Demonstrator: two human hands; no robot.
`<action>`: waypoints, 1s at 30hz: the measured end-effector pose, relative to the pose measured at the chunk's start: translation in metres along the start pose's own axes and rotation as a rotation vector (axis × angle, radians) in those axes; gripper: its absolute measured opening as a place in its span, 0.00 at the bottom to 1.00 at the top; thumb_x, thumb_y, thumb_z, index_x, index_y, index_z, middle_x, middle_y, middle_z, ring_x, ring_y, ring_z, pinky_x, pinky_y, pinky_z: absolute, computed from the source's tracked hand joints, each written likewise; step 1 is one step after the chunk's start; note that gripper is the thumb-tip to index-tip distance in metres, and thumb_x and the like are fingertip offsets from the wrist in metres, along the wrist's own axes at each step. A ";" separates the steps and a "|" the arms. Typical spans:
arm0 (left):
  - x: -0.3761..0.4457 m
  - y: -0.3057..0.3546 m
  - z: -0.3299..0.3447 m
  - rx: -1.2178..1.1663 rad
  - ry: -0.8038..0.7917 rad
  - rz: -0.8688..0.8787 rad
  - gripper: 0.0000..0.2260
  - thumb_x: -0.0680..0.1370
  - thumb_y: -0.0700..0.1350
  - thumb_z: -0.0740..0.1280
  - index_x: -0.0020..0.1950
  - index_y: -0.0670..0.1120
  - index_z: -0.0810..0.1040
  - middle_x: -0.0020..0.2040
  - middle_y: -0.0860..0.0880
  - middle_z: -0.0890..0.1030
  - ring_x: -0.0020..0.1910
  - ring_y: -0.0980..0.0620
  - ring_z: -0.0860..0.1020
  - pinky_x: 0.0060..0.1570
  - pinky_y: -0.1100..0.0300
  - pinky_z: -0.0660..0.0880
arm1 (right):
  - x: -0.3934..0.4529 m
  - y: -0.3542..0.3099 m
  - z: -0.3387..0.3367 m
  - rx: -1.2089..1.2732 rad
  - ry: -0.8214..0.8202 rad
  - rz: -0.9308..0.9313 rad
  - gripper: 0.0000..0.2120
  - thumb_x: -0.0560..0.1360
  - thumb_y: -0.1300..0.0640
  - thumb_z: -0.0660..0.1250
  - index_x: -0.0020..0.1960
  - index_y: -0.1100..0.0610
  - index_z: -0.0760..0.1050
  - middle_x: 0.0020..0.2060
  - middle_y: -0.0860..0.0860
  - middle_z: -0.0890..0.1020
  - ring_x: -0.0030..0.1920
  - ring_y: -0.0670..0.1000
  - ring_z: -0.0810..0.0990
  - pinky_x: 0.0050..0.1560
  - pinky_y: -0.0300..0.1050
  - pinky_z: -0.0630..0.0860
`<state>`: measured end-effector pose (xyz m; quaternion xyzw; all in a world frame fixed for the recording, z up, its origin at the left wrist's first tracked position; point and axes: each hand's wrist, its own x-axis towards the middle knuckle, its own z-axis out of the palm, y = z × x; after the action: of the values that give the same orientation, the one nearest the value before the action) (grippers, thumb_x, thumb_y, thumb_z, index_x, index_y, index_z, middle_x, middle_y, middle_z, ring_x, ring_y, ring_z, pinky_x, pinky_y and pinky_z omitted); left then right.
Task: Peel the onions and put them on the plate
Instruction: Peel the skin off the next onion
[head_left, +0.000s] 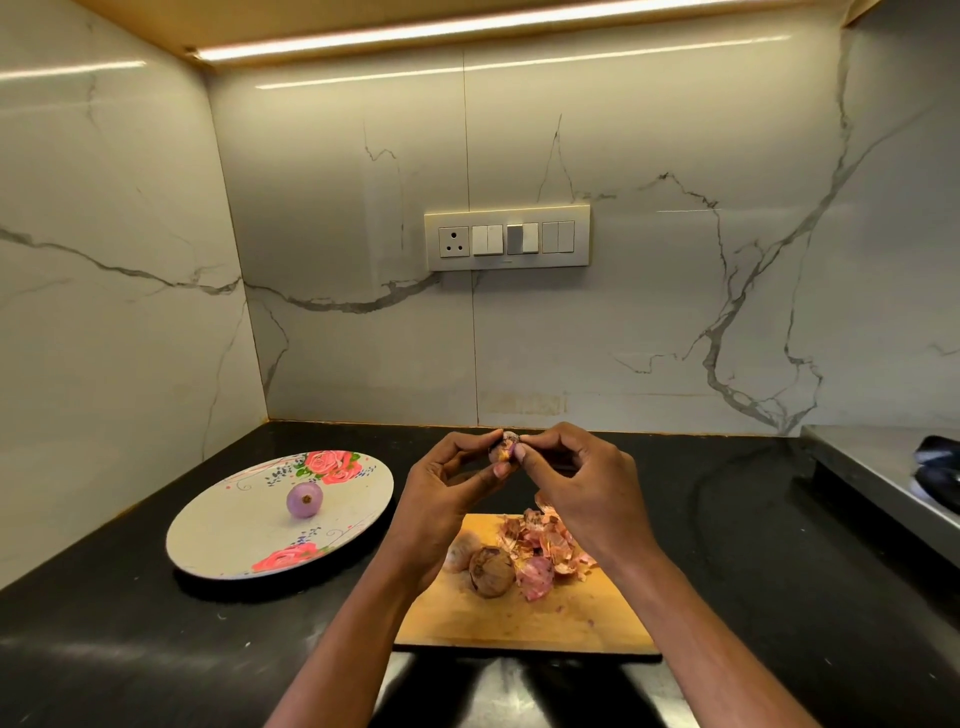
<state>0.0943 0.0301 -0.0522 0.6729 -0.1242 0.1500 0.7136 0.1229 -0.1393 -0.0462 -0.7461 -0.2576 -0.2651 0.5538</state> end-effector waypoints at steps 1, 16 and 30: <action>0.000 0.000 0.000 0.017 0.000 0.000 0.17 0.72 0.42 0.74 0.60 0.45 0.81 0.59 0.50 0.84 0.62 0.53 0.80 0.65 0.48 0.76 | 0.000 0.001 0.000 -0.004 0.004 0.005 0.04 0.75 0.52 0.73 0.49 0.50 0.84 0.41 0.41 0.84 0.46 0.40 0.83 0.42 0.39 0.83; 0.000 0.000 -0.001 0.050 0.006 -0.009 0.14 0.70 0.44 0.75 0.56 0.49 0.83 0.58 0.52 0.83 0.62 0.54 0.79 0.66 0.44 0.75 | 0.001 0.004 -0.002 0.020 -0.022 0.032 0.03 0.75 0.52 0.73 0.49 0.49 0.84 0.40 0.41 0.84 0.45 0.41 0.83 0.42 0.44 0.84; -0.002 0.002 0.000 0.066 0.009 -0.023 0.15 0.70 0.47 0.76 0.57 0.51 0.84 0.58 0.53 0.83 0.63 0.55 0.78 0.66 0.43 0.75 | 0.001 0.006 -0.005 0.041 -0.047 0.045 0.05 0.75 0.51 0.73 0.49 0.49 0.84 0.41 0.42 0.85 0.47 0.42 0.84 0.45 0.41 0.83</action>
<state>0.0917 0.0298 -0.0510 0.6968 -0.1081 0.1491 0.6932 0.1273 -0.1460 -0.0481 -0.7462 -0.2593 -0.2296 0.5685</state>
